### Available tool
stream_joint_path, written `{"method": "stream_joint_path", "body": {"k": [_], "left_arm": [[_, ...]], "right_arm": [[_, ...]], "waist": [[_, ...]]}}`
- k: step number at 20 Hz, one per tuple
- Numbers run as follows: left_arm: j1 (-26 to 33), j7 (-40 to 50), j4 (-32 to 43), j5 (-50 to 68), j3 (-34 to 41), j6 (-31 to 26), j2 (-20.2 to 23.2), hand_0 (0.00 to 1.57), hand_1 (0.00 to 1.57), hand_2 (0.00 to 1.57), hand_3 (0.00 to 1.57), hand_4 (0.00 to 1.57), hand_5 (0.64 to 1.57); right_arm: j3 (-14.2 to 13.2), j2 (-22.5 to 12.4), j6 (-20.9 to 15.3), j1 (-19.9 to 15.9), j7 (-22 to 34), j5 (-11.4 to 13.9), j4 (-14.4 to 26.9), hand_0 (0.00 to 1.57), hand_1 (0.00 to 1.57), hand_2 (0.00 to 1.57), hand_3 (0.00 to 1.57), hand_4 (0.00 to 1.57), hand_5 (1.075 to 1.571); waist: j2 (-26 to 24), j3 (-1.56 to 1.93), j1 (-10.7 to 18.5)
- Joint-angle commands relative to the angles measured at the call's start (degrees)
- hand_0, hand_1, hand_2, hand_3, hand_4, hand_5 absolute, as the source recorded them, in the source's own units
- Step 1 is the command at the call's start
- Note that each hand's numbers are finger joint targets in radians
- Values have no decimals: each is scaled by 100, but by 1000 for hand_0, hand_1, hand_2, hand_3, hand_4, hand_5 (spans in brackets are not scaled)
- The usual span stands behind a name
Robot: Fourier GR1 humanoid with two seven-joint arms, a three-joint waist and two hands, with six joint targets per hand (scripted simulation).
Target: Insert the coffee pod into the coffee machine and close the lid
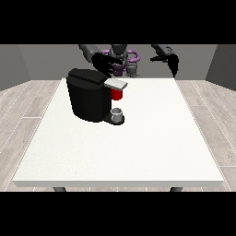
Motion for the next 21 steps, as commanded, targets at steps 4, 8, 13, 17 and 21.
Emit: {"method": "stream_joint_path", "body": {"k": [4, 8, 13, 17, 21], "left_arm": [[-55, 89, 31, 222, 32, -277, 202, 0, 0, 0, 0, 181, 1571], [399, -24, 92, 172, -71, -179, 7, 0, 0, 0, 0, 0, 1571], [156, -150, -156, -53, -246, 139, -132, 0, 0, 0, 0, 202, 1571], [420, -162, -14, -82, -284, 300, -341, 0, 0, 0, 0, 205, 1571], [686, -362, 112, 84, -71, 92, -131, 0, 0, 0, 0, 192, 1571]], "right_arm": [[9, -75, -21, -580, 316, 255, 203, 0, 0, 0, 0, 110, 1571], [241, 420, -91, -65, 161, 254, 29, 0, 0, 0, 0, 125, 1571], [234, 534, 182, 82, -447, 77, -82, 0, 0, 0, 0, 178, 1571], [538, 620, 361, 954, -610, -627, -527, 0, 0, 0, 0, 269, 1571], [866, 625, 96, 2050, -870, -831, -790, 0, 0, 0, 0, 157, 1571]], "waist": [[-5, 2, 152], [-397, 2, -31], [-373, 4, -138], [-865, 5, -463], [-1093, 4, -716]]}}
